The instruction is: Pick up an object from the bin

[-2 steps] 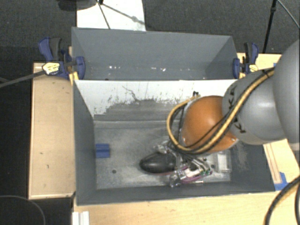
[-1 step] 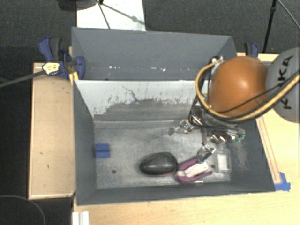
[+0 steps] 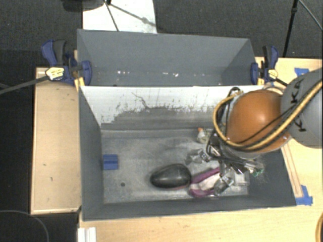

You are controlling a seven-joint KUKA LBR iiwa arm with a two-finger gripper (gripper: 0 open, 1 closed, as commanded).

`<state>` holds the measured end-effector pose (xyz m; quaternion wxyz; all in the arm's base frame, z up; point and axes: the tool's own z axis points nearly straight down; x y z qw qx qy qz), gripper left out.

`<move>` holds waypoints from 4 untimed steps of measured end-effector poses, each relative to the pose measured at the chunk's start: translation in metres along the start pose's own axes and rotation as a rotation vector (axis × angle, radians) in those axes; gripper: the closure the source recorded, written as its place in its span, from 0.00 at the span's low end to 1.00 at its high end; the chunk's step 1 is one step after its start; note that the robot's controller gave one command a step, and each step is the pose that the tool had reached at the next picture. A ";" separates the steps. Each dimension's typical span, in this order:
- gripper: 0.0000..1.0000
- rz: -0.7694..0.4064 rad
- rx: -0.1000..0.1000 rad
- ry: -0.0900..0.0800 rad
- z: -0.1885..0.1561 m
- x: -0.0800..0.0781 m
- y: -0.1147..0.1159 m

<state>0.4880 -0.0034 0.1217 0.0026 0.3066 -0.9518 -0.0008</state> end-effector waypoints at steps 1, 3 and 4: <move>0.00 -0.364 0.009 -0.012 0.051 0.014 -0.017; 1.00 -0.462 0.010 -0.009 -0.067 0.016 -0.017; 1.00 -0.497 0.011 -0.010 -0.144 0.012 -0.014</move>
Offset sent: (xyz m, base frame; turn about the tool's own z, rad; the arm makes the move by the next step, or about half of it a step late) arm -0.0043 -0.0223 -0.0517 -0.3644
